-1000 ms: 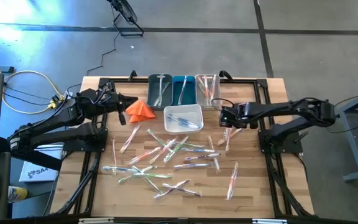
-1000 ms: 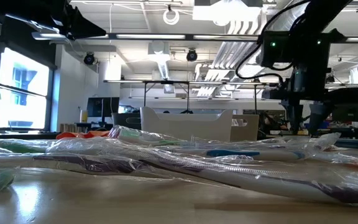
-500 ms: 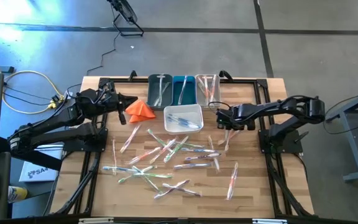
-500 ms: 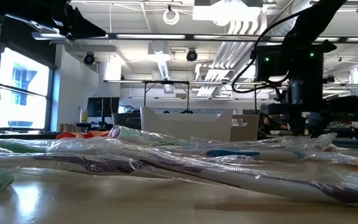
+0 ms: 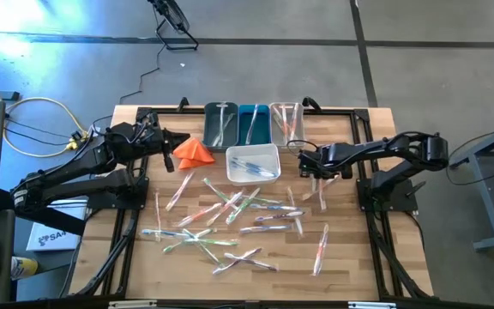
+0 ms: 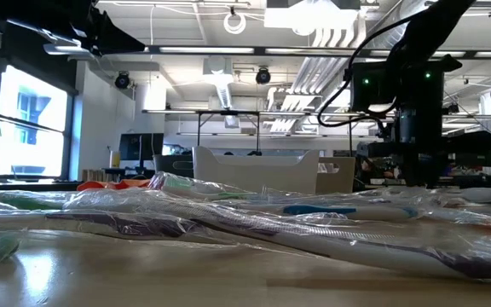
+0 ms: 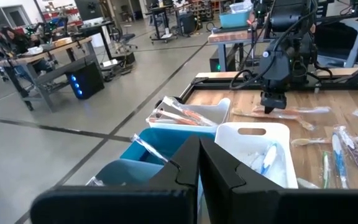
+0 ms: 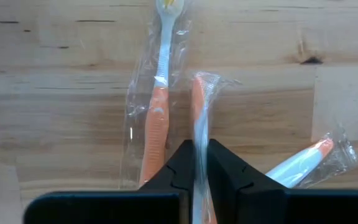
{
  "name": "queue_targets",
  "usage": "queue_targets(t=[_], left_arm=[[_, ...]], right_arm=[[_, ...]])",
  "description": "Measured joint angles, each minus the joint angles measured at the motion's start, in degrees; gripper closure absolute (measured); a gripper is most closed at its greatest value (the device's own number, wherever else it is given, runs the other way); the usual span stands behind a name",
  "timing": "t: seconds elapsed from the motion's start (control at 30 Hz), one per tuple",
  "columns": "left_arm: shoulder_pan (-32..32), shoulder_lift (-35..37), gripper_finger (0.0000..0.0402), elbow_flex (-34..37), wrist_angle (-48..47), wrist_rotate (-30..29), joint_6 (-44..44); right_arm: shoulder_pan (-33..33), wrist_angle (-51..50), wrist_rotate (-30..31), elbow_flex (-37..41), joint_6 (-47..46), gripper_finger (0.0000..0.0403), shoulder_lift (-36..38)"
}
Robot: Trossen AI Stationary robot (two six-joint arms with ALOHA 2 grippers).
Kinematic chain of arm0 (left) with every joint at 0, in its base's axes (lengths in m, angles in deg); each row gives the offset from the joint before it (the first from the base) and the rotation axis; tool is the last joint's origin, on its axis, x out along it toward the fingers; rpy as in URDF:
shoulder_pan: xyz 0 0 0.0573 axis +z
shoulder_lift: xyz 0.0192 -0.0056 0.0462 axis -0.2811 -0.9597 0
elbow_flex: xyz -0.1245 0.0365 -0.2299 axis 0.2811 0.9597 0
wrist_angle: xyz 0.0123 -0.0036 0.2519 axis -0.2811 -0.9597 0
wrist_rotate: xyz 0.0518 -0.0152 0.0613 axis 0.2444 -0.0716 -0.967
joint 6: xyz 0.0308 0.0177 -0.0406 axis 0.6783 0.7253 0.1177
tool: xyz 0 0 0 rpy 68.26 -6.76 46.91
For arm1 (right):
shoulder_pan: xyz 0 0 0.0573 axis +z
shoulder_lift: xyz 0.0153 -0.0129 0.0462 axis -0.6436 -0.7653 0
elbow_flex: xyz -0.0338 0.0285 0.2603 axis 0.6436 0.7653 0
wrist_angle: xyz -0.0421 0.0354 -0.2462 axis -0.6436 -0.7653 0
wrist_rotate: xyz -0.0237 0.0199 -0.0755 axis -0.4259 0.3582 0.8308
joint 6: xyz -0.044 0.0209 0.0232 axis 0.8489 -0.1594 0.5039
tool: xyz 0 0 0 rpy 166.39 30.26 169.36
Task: Pick & Place Toothbrushes
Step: Put the orange toothbrush into the gray bin
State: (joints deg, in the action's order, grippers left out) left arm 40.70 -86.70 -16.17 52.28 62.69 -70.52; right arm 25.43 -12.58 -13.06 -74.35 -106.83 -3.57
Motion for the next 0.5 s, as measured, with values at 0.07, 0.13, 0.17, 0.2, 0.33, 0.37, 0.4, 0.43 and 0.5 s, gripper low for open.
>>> queue_targets(t=[0.07, 0.13, 0.17, 0.2, 0.33, 0.37, 0.4, 0.43, 0.5], left_arm=[[0.0, 0.0, 0.0394, 0.0, 0.0, 0.0, 0.0], [0.0, 0.0, 0.0394, 0.0, 0.0, 0.0, 0.0], [0.0, 0.0, 0.0394, 0.0, 0.0, 0.0, 0.0], [0.0, 0.0, 0.0394, 0.0, 0.1, 0.0, 0.0], [0.0, 0.0, 0.0394, 0.0, 0.1, 0.0, 0.0], [0.0, 0.0, 0.0394, 0.0, 0.1, 0.0, 0.0], [0.0, 0.0, 0.0394, 0.0, 0.1, 0.0, 0.0], [0.0, 0.0, 0.0394, 0.0, 0.1, 0.0, 0.0], [0.0, 0.0, 0.0394, 0.0, 0.1, 0.0, 0.0]], right_arm=[[0.3, 0.3, 0.0, 0.0, 0.9, 0.0386, 0.2], [0.5, 0.5, 0.0, 0.0, 1.0, 0.0381, 0.9], [0.7, 0.5, -0.1, 0.0, 1.1, 0.0381, 1.5], [0.8, 0.6, 0.0, 0.0, 1.1, 0.0381, 2.2], [1.2, 0.6, 1.3, 0.0, 2.4, 0.0388, 6.6], [1.2, 0.6, 1.4, 0.0, 2.7, 0.0388, 7.9], [1.2, 0.6, 1.5, 0.0, 3.2, 0.0388, 9.2], [1.1, 0.5, 1.5, 0.0, 3.5, 0.0388, 10.8], [1.2, 0.7, 1.5, 0.0, 3.6, 0.0387, 13.9]])
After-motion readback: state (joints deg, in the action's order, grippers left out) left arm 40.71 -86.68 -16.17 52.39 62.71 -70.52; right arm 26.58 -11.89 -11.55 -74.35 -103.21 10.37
